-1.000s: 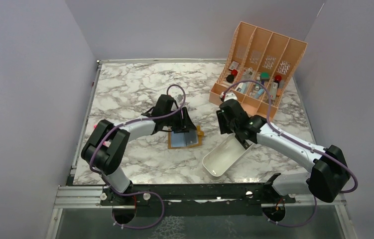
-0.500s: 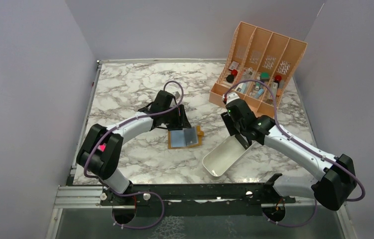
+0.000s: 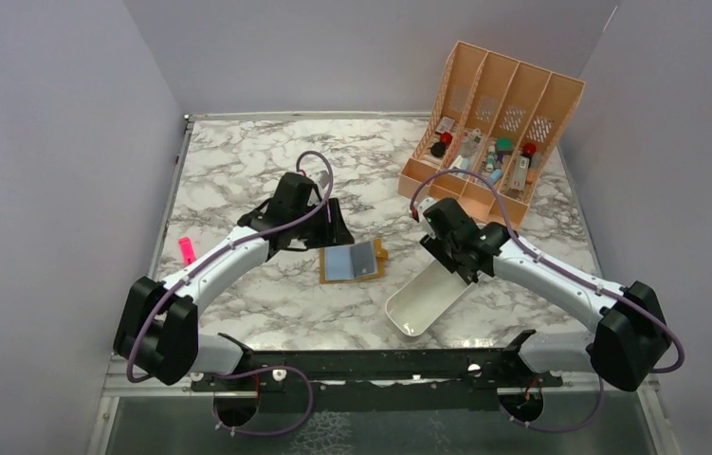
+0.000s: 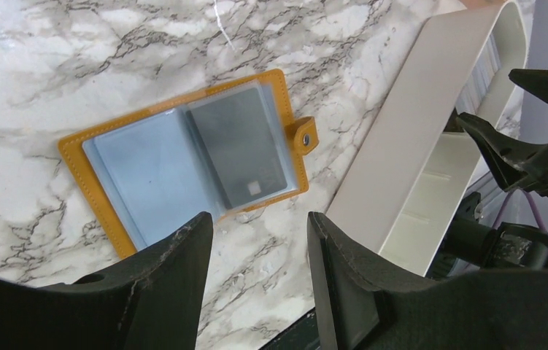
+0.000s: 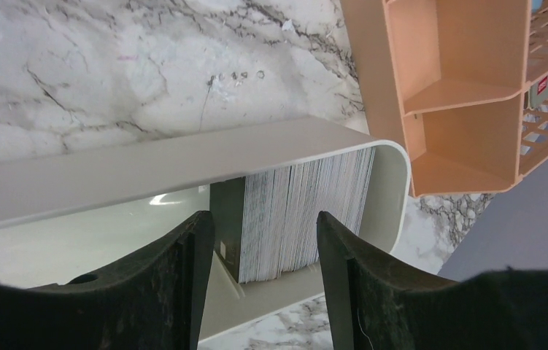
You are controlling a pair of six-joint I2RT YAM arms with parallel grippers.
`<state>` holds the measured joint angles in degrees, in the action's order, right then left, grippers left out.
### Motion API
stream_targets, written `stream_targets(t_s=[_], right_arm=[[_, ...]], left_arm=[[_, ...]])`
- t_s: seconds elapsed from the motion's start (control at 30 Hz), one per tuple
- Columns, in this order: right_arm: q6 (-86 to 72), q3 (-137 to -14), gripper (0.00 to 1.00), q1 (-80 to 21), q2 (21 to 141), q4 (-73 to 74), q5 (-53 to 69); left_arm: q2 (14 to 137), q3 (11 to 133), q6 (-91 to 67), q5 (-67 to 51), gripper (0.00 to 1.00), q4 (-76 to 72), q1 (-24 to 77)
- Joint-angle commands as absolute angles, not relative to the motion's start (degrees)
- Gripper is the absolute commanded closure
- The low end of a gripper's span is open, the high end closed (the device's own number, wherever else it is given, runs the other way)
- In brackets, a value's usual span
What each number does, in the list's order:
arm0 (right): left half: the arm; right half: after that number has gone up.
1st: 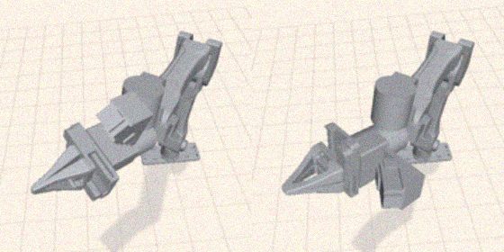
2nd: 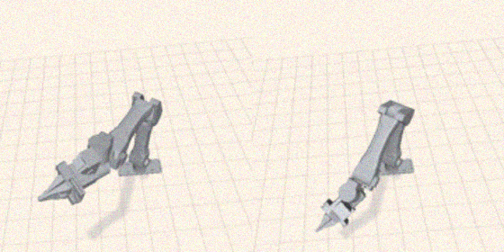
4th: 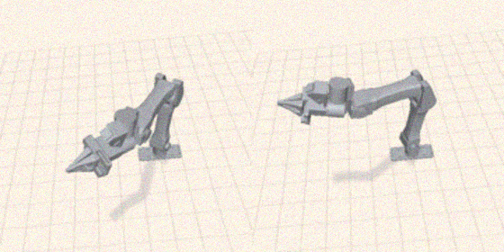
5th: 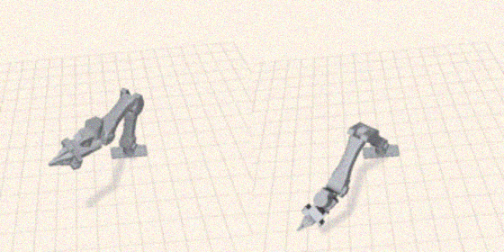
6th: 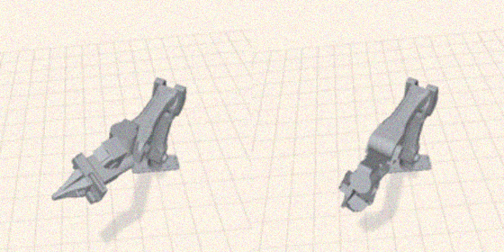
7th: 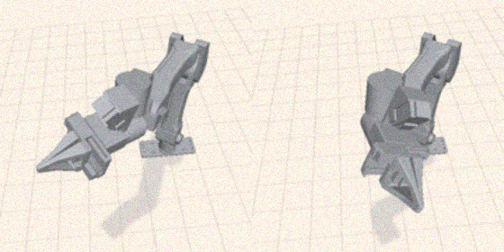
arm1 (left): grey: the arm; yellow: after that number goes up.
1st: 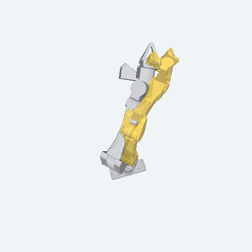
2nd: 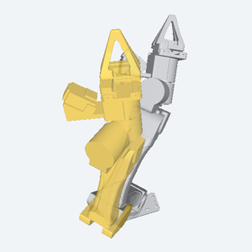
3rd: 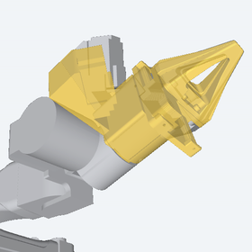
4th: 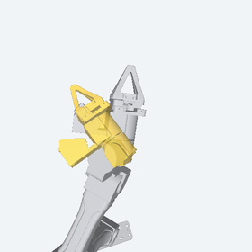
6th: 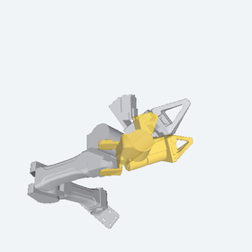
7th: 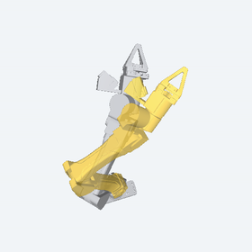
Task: Put the credit cards into the card holder
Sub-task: Pick up the credit card from the storage box.
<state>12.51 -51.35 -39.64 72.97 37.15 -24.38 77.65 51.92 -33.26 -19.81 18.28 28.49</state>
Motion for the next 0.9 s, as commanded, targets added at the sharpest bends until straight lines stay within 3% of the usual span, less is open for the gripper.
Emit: stream_targets(t_s=[0.0,0.63,0.87], right_arm=[[17.10,-49.03,0.42,-39.37,72.90,36.72,-24.72],[18.45,-44.90,0.42,-38.68,80.53,29.52,-32.76],[18.32,-44.82,0.53,-38.32,79.92,28.20,-34.31]], left_arm=[[75.50,50.51,-31.56,-17.81,0.46,20.41,28.11],[68.78,50.84,-30.16,-14.58,0.45,23.37,27.68],[68.64,50.93,-29.76,-14.21,0.45,23.56,27.51]])
